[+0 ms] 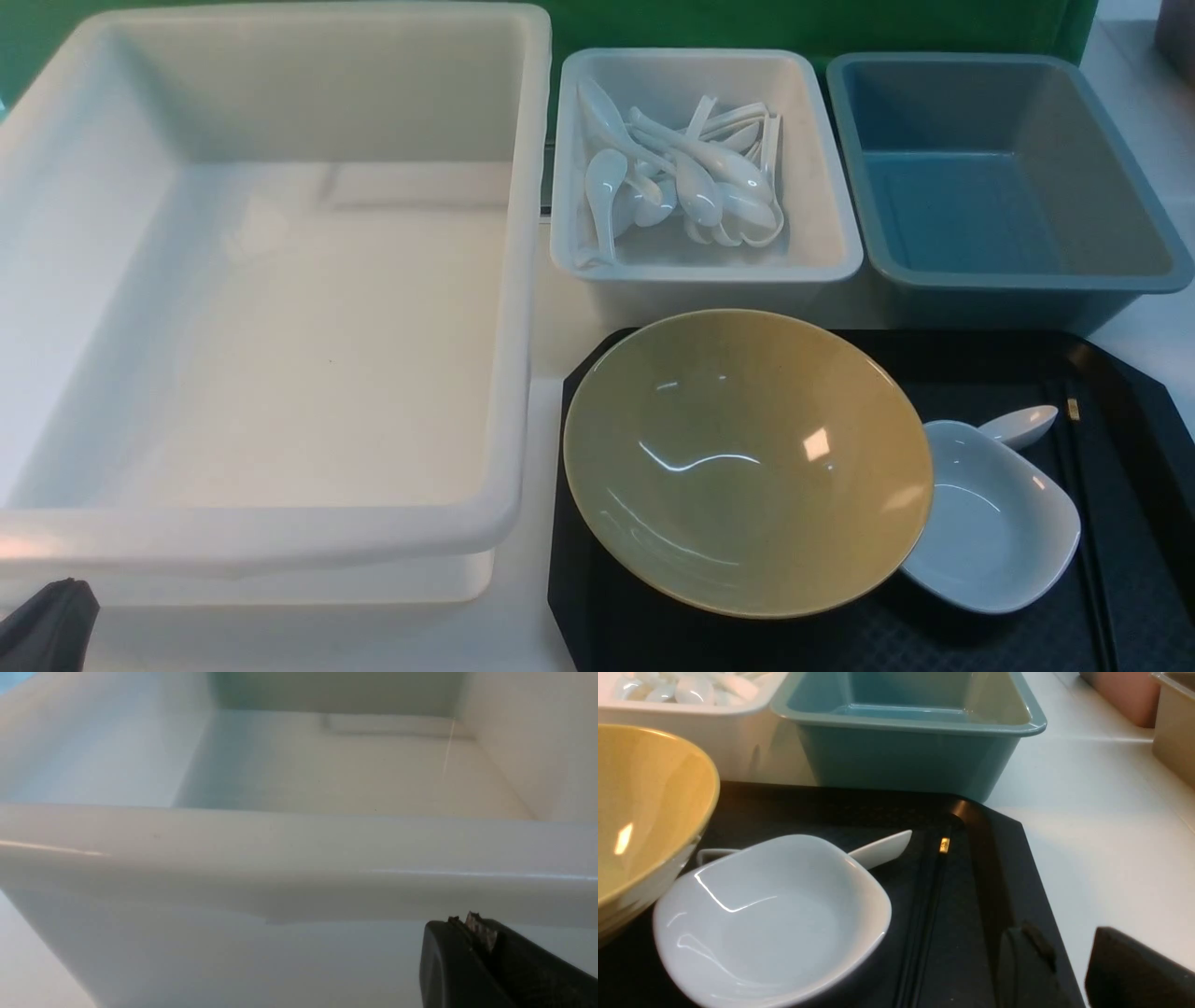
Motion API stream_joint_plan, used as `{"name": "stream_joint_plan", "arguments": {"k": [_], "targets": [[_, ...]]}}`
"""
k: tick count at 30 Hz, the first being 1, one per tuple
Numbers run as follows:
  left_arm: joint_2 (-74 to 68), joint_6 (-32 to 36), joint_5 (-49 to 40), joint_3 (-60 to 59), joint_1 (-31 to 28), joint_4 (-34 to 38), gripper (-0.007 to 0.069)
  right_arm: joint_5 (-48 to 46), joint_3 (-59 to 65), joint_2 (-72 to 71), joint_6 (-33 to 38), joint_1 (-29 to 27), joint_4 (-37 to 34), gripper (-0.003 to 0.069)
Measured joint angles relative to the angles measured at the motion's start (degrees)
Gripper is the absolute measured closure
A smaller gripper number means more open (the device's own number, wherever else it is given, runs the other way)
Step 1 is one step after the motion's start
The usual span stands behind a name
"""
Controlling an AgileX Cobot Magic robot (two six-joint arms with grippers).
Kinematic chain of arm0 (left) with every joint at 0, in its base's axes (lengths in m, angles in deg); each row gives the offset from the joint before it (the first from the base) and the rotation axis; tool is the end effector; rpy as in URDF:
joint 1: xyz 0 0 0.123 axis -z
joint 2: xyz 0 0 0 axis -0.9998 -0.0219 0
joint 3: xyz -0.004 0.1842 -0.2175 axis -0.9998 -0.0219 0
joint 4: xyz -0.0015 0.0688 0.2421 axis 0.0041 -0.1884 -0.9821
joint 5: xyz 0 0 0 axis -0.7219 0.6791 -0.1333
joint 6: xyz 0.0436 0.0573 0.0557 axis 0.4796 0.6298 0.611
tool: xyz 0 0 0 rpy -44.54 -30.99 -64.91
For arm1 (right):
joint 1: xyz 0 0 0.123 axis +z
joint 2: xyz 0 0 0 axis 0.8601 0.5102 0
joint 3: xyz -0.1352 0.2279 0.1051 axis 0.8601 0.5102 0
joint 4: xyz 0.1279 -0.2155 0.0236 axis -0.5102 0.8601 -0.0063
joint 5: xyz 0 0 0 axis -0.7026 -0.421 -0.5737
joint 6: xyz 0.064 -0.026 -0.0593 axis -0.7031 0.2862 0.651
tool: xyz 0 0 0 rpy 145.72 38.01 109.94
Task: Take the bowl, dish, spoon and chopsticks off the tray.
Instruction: Use the left arm to grab the yellow noodle bowl on the left
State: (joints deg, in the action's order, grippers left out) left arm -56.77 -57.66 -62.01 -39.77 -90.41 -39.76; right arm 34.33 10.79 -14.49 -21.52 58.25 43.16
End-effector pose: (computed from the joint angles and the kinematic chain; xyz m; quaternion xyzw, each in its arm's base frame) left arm 0.0540 -0.0010 0.1775 -0.0270 0.7843 -0.0212 0.6194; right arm 0.0536 -0.0051 0.1753 0.0247 0.7903 -0.0212 0.6119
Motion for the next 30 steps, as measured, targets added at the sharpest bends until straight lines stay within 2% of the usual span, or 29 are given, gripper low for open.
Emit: {"name": "stream_joint_plan", "arguments": {"k": [8, 12, 19, 24, 26, 27, 28, 30], "targets": [[0.0, 0.9, 2.4, 0.0, 0.0, -4.4, 0.0640, 0.0, 0.0, 0.0, 0.0, 0.0, 0.0, 0.0421], [0.0, 0.9, 8.5, 0.0, 0.0, -5.6, 0.0640, 0.0, 0.0, 0.0, 0.0, 0.0, 0.0, 0.0421], [0.0, 1.0, 25.1, 0.0, 0.0, -5.9, 0.0640, 1.0, 0.0, 0.0, 0.4, 0.0, 0.3, 0.0421], [0.0, 1.0, 33.8, 0.0, 0.0, -5.9, 0.0640, 14.4, 0.0, 0.0, 0.5, 0.0, 0.5, 0.0421], [0.0, 0.6, 37.1, 0.0, 0.0, -5.9, 0.0640, 24.0, 0.0, 0.0, 0.0, 0.0, 0.6, 0.0421], [0.0, 0.5, 37.8, 0.0, 0.0, -5.9, 0.0640, 24.8, 0.0, 0.0, -0.1, 0.0, 0.6, 0.0421], [0.0, -0.6, 40.9, 0.0, 0.0, -5.9, 0.0640, 31.2, 0.0, 0.0, -2.0, 0.0, 0.7, 0.0421], [0.0, -2.0, 44.1, 0.0, 0.0, -5.9, 0.0640, 38.2, 0.0, 0.0, -6.5, 0.0, 0.7, 0.0421]]}}
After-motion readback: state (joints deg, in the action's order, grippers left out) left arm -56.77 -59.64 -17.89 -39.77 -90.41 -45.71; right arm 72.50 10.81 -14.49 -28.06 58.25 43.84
